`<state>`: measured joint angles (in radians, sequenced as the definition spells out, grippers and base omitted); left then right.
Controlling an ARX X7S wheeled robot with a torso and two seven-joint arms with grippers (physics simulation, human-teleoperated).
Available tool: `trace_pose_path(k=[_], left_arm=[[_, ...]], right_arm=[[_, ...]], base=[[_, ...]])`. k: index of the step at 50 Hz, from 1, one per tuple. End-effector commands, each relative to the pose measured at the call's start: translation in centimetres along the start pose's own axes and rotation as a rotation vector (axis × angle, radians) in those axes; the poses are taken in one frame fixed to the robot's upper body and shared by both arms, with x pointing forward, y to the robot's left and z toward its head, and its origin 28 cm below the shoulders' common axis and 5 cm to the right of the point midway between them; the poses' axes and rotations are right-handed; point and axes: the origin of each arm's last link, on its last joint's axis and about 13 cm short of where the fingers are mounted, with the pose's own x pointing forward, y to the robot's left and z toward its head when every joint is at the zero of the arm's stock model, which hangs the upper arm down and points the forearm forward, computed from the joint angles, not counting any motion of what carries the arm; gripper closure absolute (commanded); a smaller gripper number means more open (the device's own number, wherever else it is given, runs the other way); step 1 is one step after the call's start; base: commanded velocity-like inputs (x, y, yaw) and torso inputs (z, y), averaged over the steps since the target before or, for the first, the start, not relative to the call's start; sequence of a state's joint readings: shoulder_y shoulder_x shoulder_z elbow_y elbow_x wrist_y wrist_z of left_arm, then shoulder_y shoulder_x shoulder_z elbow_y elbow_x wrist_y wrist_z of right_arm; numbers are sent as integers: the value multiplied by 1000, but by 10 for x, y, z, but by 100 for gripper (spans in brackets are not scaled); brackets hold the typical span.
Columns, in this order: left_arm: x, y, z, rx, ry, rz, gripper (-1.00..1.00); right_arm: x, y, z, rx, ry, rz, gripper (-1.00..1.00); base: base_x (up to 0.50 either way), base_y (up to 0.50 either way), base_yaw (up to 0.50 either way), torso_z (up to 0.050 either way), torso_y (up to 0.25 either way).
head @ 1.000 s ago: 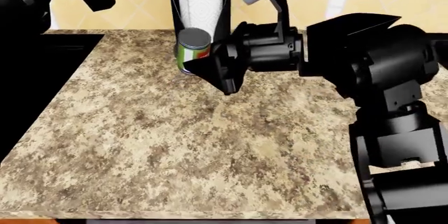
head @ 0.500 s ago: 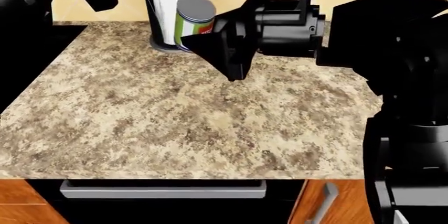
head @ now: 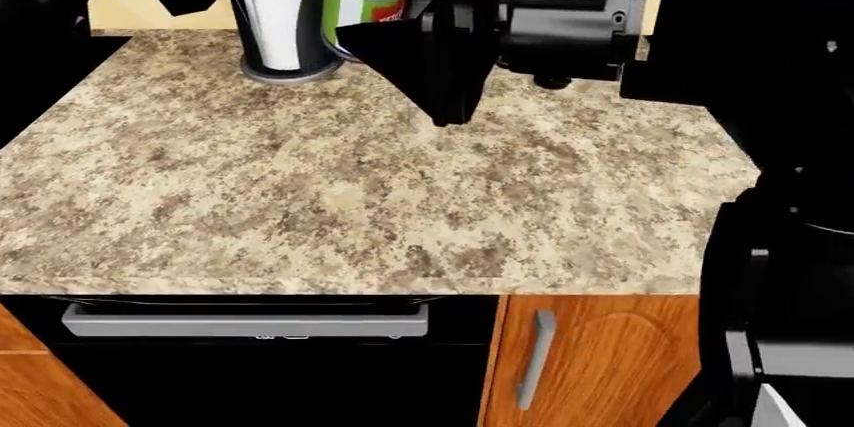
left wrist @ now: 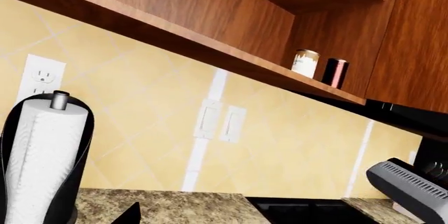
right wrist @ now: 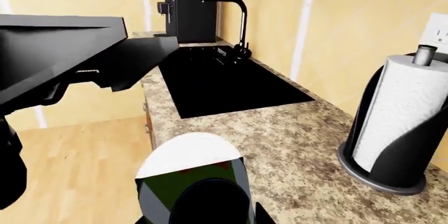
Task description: Pick the cans from the counter and place them in their designated side in the cabinet.
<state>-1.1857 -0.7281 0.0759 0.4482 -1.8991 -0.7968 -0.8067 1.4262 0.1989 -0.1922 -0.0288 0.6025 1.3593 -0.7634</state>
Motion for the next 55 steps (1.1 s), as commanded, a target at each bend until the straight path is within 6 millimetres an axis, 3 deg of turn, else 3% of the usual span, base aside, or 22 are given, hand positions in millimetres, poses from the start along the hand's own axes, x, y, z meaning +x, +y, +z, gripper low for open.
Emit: trace_pose_path(k=[1,10,25,34,55], left_arm=[[-3,0,2,0,-7,7,-100],[-4,0,3,-7,-15,3,-100],[-5,-1,6,-24,-34,-27,-100],[-4,-5,10,-32,-42,-53,-100],[-8,-16,20,-21,-64,-89,-100]], right_arm=[[-7,15,33,-47,-25,-111,100],[-9,27,87,-33,-3,-419,100],[-43,34,202,-75,-22,-735,100],[-59,36,211,-83,-79,-850,100],[-58,32,211,-70,-128,-948,100]], base=[[0,0,0,0,0],[0,0,0,1,2],[0,0,0,0,0],[0,0,0,0,0],[0,0,0,0,0]])
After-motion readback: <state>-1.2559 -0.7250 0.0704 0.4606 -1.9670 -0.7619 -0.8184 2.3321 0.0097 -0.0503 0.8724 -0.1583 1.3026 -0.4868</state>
